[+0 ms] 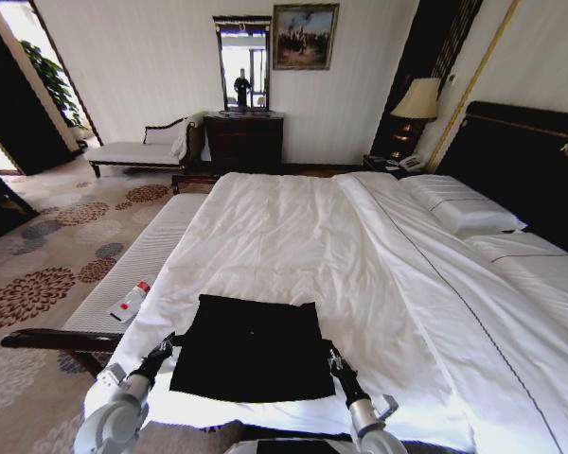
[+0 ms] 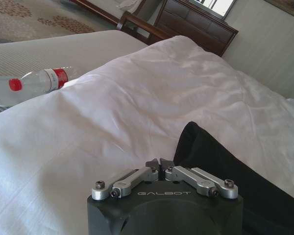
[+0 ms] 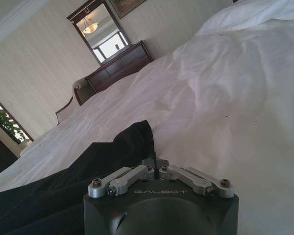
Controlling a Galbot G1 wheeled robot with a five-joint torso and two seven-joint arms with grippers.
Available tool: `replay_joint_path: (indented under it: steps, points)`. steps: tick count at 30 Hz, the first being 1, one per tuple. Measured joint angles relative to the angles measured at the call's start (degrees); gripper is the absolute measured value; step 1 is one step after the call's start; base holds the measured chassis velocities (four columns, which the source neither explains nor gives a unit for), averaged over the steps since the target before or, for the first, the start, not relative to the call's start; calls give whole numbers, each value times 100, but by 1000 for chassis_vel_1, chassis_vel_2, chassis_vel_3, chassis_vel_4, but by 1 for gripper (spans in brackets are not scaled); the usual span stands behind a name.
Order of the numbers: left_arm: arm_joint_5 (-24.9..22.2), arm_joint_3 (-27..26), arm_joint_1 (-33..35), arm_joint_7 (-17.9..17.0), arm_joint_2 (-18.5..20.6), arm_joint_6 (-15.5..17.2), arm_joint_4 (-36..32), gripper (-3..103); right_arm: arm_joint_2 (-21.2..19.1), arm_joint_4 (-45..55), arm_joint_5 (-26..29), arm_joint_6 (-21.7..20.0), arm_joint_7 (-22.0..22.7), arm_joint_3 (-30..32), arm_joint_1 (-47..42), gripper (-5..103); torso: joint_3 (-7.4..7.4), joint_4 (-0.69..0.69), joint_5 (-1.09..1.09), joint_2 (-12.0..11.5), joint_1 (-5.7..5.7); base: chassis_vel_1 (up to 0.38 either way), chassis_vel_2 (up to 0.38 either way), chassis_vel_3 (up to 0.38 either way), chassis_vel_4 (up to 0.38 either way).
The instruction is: Fold the clothes on the bed.
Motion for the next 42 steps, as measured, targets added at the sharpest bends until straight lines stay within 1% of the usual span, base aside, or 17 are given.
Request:
replay_joint_path:
  steps: [2,4,7,8,10,11,13,16,17,18,20,23,24,28,29,32,42]
  points:
    - [22,-4,19,3,0,0,4,1,25,-4,-40,33,-14,20,-27,-2,0,0,0,0,0,0,0,0,0]
    - [92,-69,115,-2,-48,0,-61,-2,56,39,-62,108,-102,107,-112,7,0,0,-2,0,0,0,0,0,0]
    - [59,-225,247,-2,-128,8,-272,8,67,209,-93,184,-261,221,-227,13,0,1,-1,0,0,0,0,0,0]
    - [-93,-422,401,3,-215,35,-543,13,76,445,-99,246,-380,345,-364,24,0,2,1,0,0,0,0,0,0]
    - [-292,-628,534,9,-293,72,-820,19,98,687,-89,292,-435,467,-475,29,0,3,0,0,0,0,0,0,0]
    - [-790,-957,431,-57,-362,183,-1138,34,199,950,54,295,-417,645,-452,40,0,3,0,1,-1,0,0,0,0]
    - [-884,-992,290,-112,-350,228,-1114,40,236,947,92,278,-375,669,-369,45,0,3,0,1,-1,0,0,0,0]
    - [-1013,-809,-693,-499,-123,453,-549,57,381,668,112,191,-150,635,115,61,0,0,-1,0,0,0,0,0,0]
    - [-994,-742,-833,-542,-80,474,-441,57,401,636,102,185,-131,620,163,61,1,0,-1,0,0,0,0,0,0]
    - [-893,-518,-1199,-602,31,515,-132,61,481,537,80,158,-67,557,308,73,2,0,0,-1,1,0,0,0,0]
    - [-799,-370,-1424,-622,90,525,91,67,531,496,75,134,-32,523,375,73,2,-1,-1,-1,2,0,0,0,0]
    - [-580,93,-2129,-573,158,559,877,84,681,357,71,57,59,339,628,89,2,-5,-2,-1,1,0,0,0,0]
    - [-540,123,-2188,-543,139,561,1012,84,684,303,75,29,79,259,735,94,1,-6,-2,-1,1,0,0,0,0]
    - [-380,213,-2351,-392,97,559,1432,93,663,112,98,-47,117,61,1031,99,2,13,1,-2,1,0,0,0,0]
    - [-292,360,-2545,-263,107,550,1716,99,653,54,118,-51,125,47,1068,99,1,6,0,-2,1,0,0,0,0]
    - [-257,538,-2718,-145,147,550,1947,99,633,23,144,-51,130,71,1069,100,2,-4,-1,-1,1,0,0,0,0]
    - [-264,905,-3072,8,77,367,2286,100,665,-153,168,20,135,118,1072,100,0,0,0,0,0,0,0,0,0]
